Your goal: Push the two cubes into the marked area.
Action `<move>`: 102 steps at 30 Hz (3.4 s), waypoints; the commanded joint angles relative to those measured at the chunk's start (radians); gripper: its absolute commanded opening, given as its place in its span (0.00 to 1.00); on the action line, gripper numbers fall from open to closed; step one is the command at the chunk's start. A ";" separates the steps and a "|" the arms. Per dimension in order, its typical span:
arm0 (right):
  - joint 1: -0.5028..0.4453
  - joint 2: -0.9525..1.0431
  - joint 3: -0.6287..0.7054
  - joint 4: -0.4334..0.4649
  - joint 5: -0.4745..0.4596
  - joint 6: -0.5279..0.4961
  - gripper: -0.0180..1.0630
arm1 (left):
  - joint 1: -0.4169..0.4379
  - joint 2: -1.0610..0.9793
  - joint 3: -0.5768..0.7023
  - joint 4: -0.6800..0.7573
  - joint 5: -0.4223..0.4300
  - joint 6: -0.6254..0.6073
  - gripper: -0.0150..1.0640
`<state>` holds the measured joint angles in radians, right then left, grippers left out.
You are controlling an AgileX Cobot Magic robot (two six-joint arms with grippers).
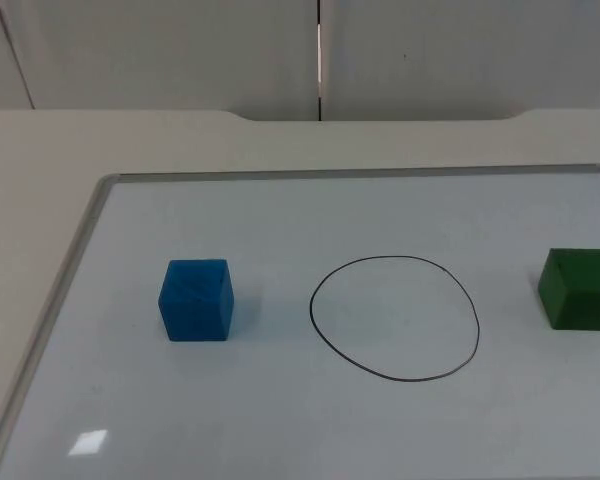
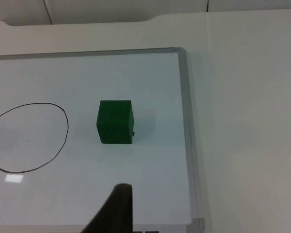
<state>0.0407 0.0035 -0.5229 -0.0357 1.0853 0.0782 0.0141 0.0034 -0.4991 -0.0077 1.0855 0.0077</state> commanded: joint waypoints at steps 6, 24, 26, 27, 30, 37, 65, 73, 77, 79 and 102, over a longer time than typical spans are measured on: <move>0.004 -0.004 0.007 0.001 -0.008 -0.007 0.99 | 0.000 -0.003 0.005 -0.003 -0.010 -0.002 0.99; 0.004 -0.004 0.007 0.012 -0.008 -0.023 0.99 | 0.000 -0.003 0.005 -0.003 -0.010 -0.002 0.99; 0.004 -0.004 0.007 0.012 -0.008 -0.023 0.99 | 0.000 -0.003 0.005 -0.003 -0.010 -0.002 0.99; 0.004 -0.004 0.007 0.012 -0.008 -0.023 0.99 | 0.000 -0.003 0.005 -0.003 -0.010 -0.002 0.99; 0.004 -0.004 0.007 0.012 -0.008 -0.023 0.99 | 0.000 -0.003 0.005 -0.003 -0.010 -0.002 0.99; 0.004 -0.004 0.007 0.012 -0.008 -0.023 0.99 | 0.000 -0.003 0.005 -0.003 -0.010 -0.002 0.99; 0.004 -0.004 0.007 0.012 -0.008 -0.023 0.99 | 0.000 -0.003 0.005 -0.007 -0.010 -0.002 0.99; 0.004 -0.004 0.007 0.012 -0.008 -0.023 0.99 | 0.000 -0.003 0.005 -0.010 -0.012 -0.002 0.99; 0.004 -0.004 0.007 0.012 -0.008 -0.023 0.99 | 0.000 -0.003 0.001 -0.013 -0.016 -0.002 0.99; 0.004 -0.004 0.007 0.012 -0.008 -0.023 0.99 | 0.000 -0.003 -0.010 -0.014 -0.025 -0.002 0.99; 0.004 -0.004 0.007 0.012 -0.008 -0.023 0.99 | 0.000 0.058 -0.035 -0.062 -0.088 -0.002 0.92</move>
<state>0.0407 0.0035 -0.5229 -0.0266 1.0853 0.0604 0.0141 0.0441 -0.5282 -0.0400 1.0340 0.0077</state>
